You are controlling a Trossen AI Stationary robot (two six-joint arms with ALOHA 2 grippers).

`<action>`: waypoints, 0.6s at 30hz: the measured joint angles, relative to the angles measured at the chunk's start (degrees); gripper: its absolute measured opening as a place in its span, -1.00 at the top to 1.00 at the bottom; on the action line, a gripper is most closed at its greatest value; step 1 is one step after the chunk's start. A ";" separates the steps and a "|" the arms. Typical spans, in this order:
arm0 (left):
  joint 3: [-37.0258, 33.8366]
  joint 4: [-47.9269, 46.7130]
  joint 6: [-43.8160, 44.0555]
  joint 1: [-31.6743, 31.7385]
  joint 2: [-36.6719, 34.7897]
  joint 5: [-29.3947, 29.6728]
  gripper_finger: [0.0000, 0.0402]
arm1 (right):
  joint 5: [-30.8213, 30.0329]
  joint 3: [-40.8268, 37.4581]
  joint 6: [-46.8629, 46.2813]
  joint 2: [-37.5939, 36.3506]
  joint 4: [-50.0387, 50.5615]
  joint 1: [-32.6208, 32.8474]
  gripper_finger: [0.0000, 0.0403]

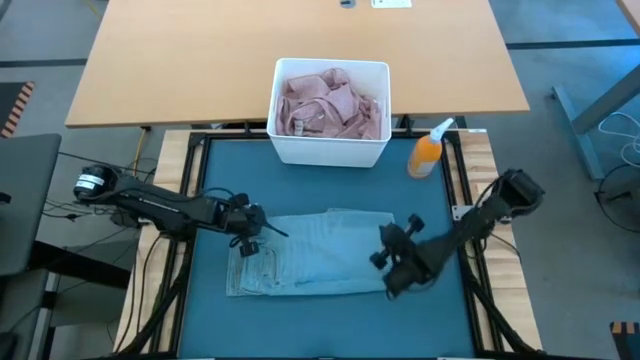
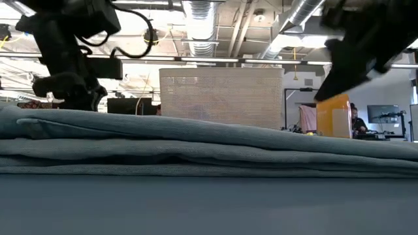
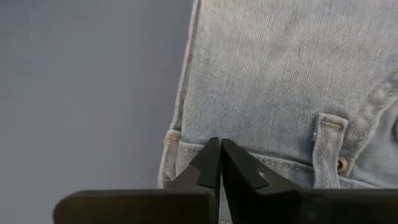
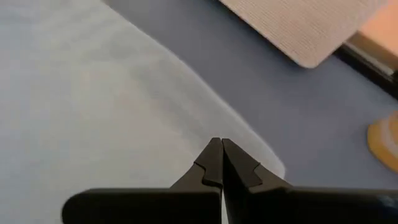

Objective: Fold Laundry from Bin
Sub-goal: Fold the blue pants

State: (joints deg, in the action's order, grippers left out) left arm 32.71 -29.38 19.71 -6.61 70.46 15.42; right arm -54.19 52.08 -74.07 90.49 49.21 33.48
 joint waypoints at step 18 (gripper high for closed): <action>0.22 -3.58 3.33 0.00 4.28 -2.40 1.00 | 9.82 -26.15 18.25 -2.35 -44.12 -14.95 0.92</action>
State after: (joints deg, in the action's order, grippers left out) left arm 32.93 -32.96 23.04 -6.61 74.74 13.02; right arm -44.37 25.93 -55.82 88.15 5.09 18.53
